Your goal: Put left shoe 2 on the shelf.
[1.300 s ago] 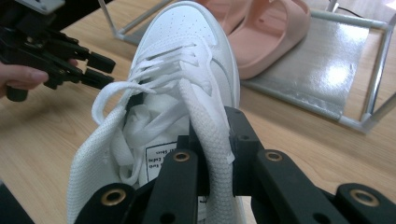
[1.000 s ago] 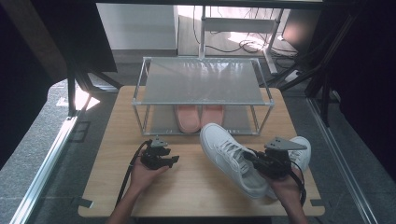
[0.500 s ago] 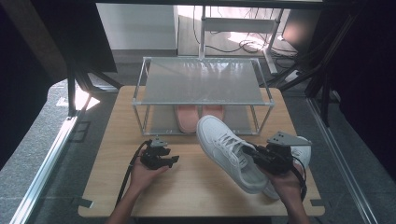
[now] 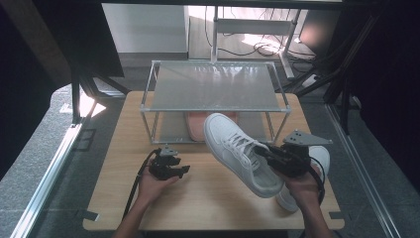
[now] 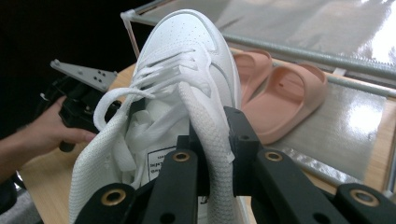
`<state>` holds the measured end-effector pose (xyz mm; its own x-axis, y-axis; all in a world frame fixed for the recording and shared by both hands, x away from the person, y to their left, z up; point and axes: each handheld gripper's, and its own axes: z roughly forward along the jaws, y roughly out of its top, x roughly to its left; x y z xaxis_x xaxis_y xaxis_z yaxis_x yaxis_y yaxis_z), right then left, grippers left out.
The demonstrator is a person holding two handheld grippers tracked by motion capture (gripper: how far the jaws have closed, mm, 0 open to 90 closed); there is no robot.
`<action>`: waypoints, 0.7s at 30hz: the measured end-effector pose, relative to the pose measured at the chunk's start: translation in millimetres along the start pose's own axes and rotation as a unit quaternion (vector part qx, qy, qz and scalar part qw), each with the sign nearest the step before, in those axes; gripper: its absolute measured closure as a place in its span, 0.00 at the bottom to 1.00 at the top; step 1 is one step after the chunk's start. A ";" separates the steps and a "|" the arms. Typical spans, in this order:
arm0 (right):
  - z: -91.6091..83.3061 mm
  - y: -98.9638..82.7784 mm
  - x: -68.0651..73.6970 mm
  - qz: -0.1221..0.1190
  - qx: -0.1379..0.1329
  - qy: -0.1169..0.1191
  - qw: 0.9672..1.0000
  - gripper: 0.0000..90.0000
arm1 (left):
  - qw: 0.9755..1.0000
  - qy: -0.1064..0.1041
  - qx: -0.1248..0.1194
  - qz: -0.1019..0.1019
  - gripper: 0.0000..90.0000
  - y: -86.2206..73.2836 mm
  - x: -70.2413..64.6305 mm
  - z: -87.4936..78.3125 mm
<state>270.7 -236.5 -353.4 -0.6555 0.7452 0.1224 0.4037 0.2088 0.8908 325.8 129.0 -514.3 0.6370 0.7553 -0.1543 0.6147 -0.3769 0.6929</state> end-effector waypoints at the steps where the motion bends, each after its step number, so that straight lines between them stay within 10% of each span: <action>1: -0.1 1.1 0.0 0.001 -0.003 0.002 1.000 0.92 | 1.000 0.000 0.000 0.000 0.55 0.0 -0.1 0.1; 21: 0.7 35.8 -5.1 0.011 -0.054 0.017 0.998 0.92 | 1.000 -0.001 -0.002 0.001 0.55 0.4 -0.9 -1.0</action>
<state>288.9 -232.4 -322.4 -0.6687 0.7270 0.1560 0.3485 0.1211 0.9295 325.0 128.6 -513.2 0.6387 0.7540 -0.1537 0.6120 -0.3766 0.6955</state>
